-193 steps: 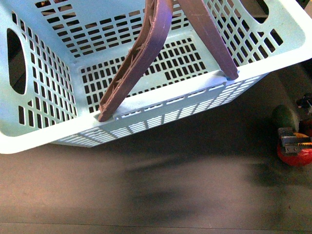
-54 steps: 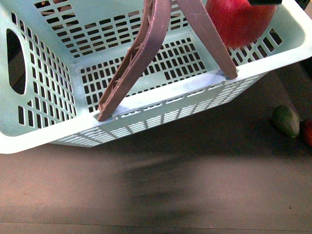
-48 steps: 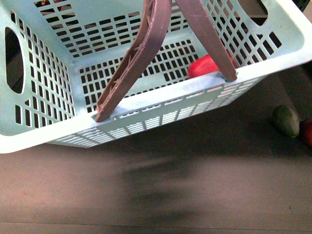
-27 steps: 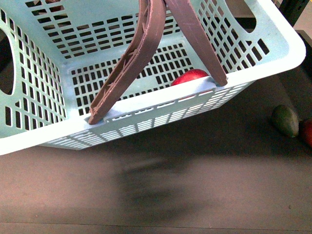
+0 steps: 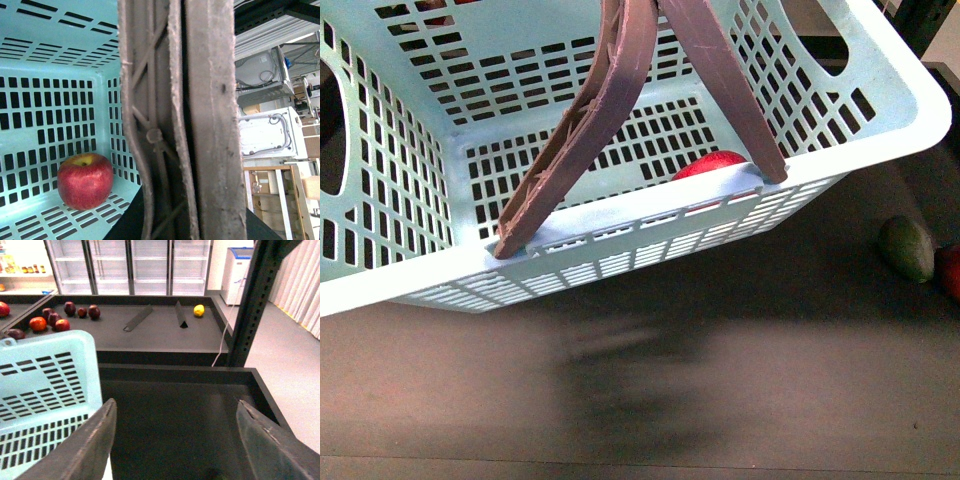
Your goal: Pick apple with right arm and hold basket with left
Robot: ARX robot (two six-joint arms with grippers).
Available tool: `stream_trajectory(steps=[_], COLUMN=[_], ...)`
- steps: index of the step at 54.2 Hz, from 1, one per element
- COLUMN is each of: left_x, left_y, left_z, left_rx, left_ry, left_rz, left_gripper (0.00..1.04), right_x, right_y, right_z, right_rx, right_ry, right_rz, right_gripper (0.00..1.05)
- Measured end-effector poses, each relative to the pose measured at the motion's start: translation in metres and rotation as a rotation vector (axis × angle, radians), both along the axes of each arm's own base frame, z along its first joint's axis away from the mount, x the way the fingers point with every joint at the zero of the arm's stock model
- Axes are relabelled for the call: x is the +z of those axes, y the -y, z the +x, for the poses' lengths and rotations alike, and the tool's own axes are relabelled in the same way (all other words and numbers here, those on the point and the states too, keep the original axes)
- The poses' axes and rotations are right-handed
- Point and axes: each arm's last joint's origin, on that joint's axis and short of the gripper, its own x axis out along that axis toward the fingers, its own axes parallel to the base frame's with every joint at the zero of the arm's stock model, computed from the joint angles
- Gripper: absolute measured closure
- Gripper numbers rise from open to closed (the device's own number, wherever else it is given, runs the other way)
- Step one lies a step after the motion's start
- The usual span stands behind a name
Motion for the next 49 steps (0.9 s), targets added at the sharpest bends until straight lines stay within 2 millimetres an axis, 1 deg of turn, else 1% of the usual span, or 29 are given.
stream_trajectory(steps=[7,12,13,17,19,20,28,30,34,41,49], left_x=[0.000,0.000,0.000,0.000,0.000,0.000,0.000,0.000,0.000,0.000,0.000], left_y=[0.000,0.000,0.000,0.000,0.000,0.000,0.000,0.000,0.000,0.000,0.000], left_z=[0.000,0.000,0.000,0.000,0.000,0.000,0.000,0.000,0.000,0.000,0.000], left_rx=[0.001,0.000,0.000,-0.001,-0.001,-0.001,-0.001,-0.001,0.001,-0.001,-0.001], left_ry=[0.002,0.001,0.001,0.000,0.000,0.000,0.001,0.001,0.001,0.001,0.000], left_rz=[0.002,0.001,0.001,0.000,0.000,0.000,0.001,0.001,0.001,0.001,0.000], left_gripper=[0.90,0.90,0.90,0.90,0.90,0.90,0.90,0.90,0.90,0.90,0.90], right_x=[-0.015,-0.026,-0.027,-0.035,-0.040,-0.041,-0.049,-0.052,-0.057,-0.064,-0.067], right_y=[0.008,0.014,0.014,0.019,0.021,0.022,0.026,0.029,0.037,0.038,0.038], right_z=[-0.015,-0.025,-0.026,-0.034,-0.040,-0.042,-0.052,-0.056,-0.062,-0.072,-0.080], right_rx=[0.000,0.000,0.000,-0.002,-0.001,-0.001,-0.003,0.021,-0.006,-0.006,-0.006], right_ry=[-0.003,-0.009,-0.009,-0.011,-0.008,-0.006,-0.006,-0.009,-0.005,-0.008,-0.005], right_rz=[0.002,0.001,0.001,0.001,0.002,-0.001,0.005,0.005,0.006,0.006,0.006], right_gripper=[0.58,0.74,0.76,0.90,1.01,1.03,1.03,1.03,1.03,1.03,1.03])
